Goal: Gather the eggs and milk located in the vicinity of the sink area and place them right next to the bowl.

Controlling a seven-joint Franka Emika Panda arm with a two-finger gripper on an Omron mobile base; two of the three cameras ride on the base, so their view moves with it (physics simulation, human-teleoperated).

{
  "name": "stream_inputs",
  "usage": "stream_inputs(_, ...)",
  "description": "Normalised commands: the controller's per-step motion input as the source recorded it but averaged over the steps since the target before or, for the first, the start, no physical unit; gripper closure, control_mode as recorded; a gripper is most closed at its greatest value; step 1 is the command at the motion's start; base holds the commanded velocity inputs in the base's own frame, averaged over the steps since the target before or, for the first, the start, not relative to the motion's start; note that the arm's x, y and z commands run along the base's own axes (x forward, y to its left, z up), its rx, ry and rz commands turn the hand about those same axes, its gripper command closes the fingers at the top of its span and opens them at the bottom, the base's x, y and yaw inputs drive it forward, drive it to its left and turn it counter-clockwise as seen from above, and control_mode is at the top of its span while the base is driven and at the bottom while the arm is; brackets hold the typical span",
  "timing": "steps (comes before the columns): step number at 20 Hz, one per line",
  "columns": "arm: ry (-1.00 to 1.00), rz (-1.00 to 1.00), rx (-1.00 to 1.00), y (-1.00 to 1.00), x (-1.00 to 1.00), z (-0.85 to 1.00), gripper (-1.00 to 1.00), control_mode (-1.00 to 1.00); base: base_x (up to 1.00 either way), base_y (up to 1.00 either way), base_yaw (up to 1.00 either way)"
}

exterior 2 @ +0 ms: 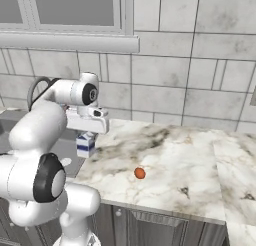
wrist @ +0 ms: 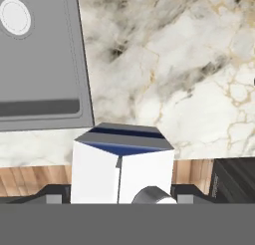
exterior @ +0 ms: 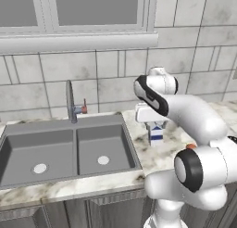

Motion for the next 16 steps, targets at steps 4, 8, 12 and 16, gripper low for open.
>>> stream_inputs(4, -0.02, 0.00, 0.00, -0.02, -0.62, 0.16, 1.00, -1.00, 0.00, 0.00, 0.00)
stream_inputs(8, -0.07, 0.00, 0.00, 0.00, -0.29, 0.00, 1.00, -1.00, 0.00, 0.00, 0.00)
stream_inputs(12, -0.15, 0.00, 0.00, 0.00, -0.12, 0.00, 1.00, -1.00, 0.00, 0.00, 0.00)
stream_inputs(16, -0.19, 0.00, 0.00, 0.00, 0.00, 0.00, 1.00, -1.00, 0.00, 0.00, 0.00)
